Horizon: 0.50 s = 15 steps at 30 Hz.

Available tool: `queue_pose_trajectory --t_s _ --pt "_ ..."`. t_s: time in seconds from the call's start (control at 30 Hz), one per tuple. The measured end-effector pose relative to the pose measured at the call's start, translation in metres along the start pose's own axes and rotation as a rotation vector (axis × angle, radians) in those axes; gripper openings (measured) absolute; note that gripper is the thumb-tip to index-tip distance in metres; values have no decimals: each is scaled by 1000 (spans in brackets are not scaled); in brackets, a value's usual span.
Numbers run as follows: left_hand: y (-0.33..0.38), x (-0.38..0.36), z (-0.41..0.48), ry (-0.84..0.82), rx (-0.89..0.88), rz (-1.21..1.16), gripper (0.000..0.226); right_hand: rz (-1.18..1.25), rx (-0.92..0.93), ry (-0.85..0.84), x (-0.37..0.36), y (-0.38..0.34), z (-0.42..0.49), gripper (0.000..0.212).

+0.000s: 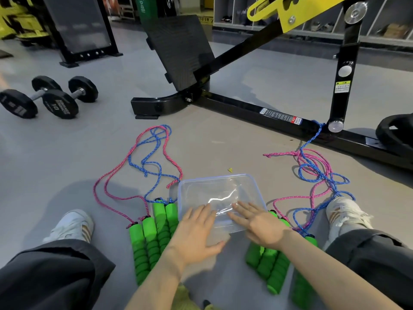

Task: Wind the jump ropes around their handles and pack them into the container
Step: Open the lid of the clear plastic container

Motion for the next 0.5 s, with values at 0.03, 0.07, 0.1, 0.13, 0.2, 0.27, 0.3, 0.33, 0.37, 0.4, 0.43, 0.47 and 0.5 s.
queue_pose_trajectory --t_s 0.03,0.07,0.1,0.13,0.2,0.27,0.3,0.33,0.37,0.4,0.43,0.47,0.5 --pt "-9 -2 -2 56 9 -24 78 -27 -16 -19 5 7 0 87" --pt "-19 -3 -3 60 30 -38 77 -52 1 -35 7 14 0 88" --pt "-27 -4 -4 41 67 -17 78 -85 -18 -46 8 23 1 87" --pt "-34 -8 -3 39 78 -4 81 -119 -81 -61 9 33 4 85" --pt "-39 -14 1 31 75 25 92 -98 -197 -6 21 38 10 74" --pt "-35 -20 6 46 88 33 102 -74 -232 158 29 20 20 44" --pt "-30 -20 8 86 97 28 104 -13 -256 222 30 8 24 37" --pt "-24 -19 8 128 102 8 103 86 -291 238 26 -4 28 39" --pt "-19 -18 6 159 119 -12 99 187 -369 248 25 -11 28 43" --pt "-14 -17 5 203 126 -25 91 286 -438 210 19 -15 29 49" --pt "-11 -17 2 242 127 -27 80 348 -483 182 11 -17 28 59" --pt "-8 -16 0 280 115 -23 72 384 -488 155 7 -13 27 74" --pt "-5 -14 -2 305 94 -21 68 415 -482 91 2 -6 26 90"
Point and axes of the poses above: each hand's wrist, its own z-axis towards the middle knuckle, its own x-axis out of the back of the hand, y = z × x, the point moved 8 cm from there along z, towards the middle knuckle, and after that the axes turned 3 degrees about y, right-handed, at the moved point
